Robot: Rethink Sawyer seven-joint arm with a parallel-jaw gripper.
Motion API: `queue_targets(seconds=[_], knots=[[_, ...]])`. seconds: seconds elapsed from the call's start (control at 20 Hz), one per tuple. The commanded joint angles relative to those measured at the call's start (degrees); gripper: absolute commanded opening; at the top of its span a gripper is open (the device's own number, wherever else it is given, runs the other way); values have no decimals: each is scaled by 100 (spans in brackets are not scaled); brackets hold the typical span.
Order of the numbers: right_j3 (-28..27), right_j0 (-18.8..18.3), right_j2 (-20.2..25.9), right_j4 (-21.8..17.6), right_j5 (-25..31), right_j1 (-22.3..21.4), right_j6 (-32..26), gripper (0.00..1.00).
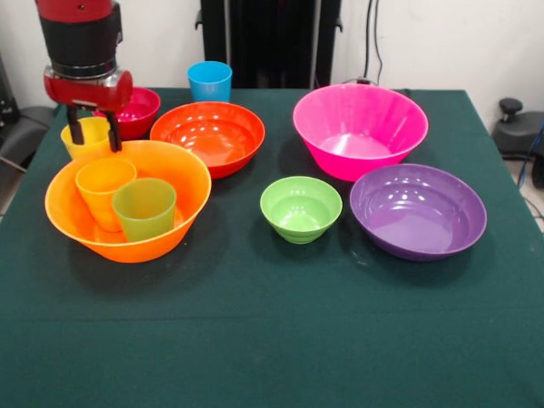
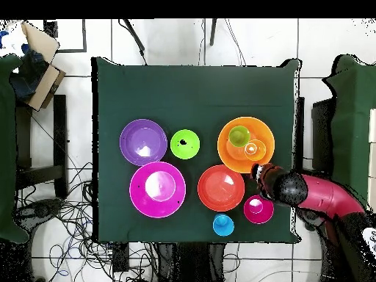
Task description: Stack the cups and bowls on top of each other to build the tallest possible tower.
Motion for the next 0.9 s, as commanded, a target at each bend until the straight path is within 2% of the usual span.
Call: queue_targets(seconds=[0.05,0.6,0.9], knots=[[470,109,654,-155,710,220,-961,100],[741,85,723,-259,851,-33,-943,100],[727,88,611,-663,726,-136,-1189,100]])
